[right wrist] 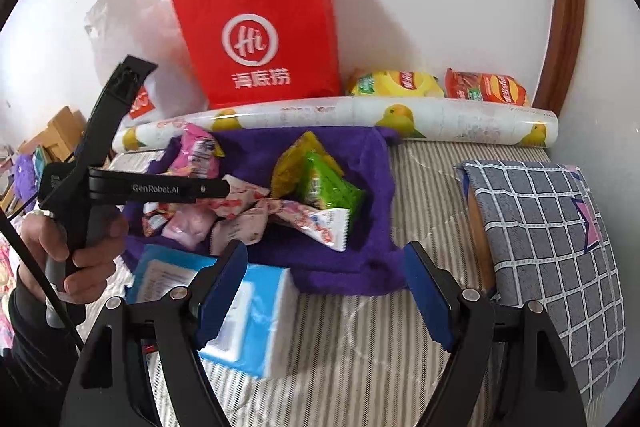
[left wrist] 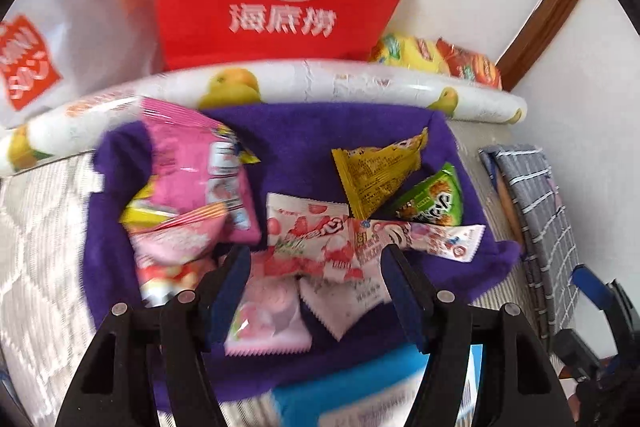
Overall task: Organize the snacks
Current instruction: 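Grasp the blue snack bag with the right tool while the left tool reaches the red bag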
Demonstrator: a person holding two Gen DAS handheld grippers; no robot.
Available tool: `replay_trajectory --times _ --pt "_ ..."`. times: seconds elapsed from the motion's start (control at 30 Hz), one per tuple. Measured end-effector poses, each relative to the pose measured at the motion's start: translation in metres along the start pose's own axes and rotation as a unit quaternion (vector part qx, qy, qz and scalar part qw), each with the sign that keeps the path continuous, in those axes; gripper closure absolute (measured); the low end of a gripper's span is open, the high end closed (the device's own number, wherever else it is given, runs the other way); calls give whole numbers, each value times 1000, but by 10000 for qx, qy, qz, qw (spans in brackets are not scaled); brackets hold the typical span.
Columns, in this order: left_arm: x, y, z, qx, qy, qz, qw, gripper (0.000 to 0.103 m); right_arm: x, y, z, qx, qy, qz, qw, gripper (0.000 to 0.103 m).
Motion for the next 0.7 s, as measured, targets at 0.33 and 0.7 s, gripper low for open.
replay_trajectory --times 0.33,0.7 --pt "-64 -49 -74 -400 482 261 9977 37 -6 -37 -85 -148 711 -324 9968 34" --pt "-75 -118 -139 -886 457 153 9949 37 13 -81 -183 -823 856 -548 9914 54"
Point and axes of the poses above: each gripper's, at about its wrist camera, not at the fingertips, and x roughly the way its jaws point, z to its right, y to its top, the point moved 8 cm from there along x, roughly the way its jaws point, and after that the axes turned 7 degrees about y, right-handed, at the moved point
